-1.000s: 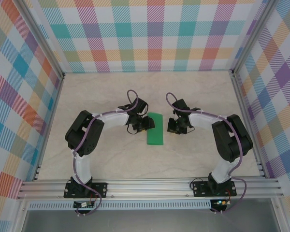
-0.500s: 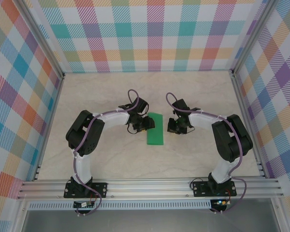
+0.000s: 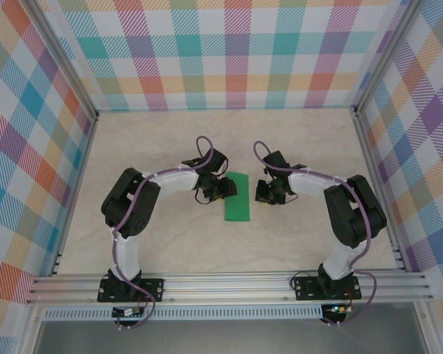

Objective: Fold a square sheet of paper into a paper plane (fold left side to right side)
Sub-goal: Hold the square sheet of paper at the center of the table.

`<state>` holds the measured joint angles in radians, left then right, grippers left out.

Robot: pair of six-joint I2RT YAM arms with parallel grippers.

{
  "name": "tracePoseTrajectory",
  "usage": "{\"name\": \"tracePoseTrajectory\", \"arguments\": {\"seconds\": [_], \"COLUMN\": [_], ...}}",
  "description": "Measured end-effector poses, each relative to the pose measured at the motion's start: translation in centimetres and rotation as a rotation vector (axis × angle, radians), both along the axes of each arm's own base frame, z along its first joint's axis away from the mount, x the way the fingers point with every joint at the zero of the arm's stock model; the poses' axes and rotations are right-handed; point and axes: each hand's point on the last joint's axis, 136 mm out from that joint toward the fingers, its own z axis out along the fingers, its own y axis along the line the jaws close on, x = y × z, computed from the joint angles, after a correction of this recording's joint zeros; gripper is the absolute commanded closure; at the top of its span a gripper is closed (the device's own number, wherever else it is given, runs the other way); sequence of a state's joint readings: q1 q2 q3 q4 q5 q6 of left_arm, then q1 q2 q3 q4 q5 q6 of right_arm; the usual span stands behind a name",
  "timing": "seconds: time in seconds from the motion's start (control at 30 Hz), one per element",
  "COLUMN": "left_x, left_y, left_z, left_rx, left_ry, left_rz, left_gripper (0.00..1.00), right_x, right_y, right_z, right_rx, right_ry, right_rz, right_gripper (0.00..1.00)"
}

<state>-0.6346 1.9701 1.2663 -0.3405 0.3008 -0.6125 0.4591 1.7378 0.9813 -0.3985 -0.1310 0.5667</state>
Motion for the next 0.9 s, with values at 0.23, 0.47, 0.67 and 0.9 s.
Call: {"name": "tracePoseTrajectory", "arguments": {"seconds": [0.23,0.47,0.67,0.9], "left_x": [0.0,0.0,0.0,0.0], "left_y": [0.0,0.0,0.0,0.0], "left_z": [0.0,0.0,0.0,0.0], "left_rx": [0.0,0.001,0.001,0.001], "left_ry": [0.001,0.0,0.0,0.0], "left_rz": [0.0,0.0,0.0,0.0], "left_gripper": [0.53,0.53,0.53,0.53], "right_x": [0.2,0.2,0.3,0.3], "right_y": [1.1,2.7,3.8,4.6], "right_z": [1.5,1.9,2.1,0.8], "right_rx": [0.075,0.178,0.244,0.287], "right_ry": [-0.034,-0.038,-0.039,0.0], "right_rz": [0.018,0.031,0.03,0.026], "right_gripper": [0.95,0.97,0.98,0.99]}}
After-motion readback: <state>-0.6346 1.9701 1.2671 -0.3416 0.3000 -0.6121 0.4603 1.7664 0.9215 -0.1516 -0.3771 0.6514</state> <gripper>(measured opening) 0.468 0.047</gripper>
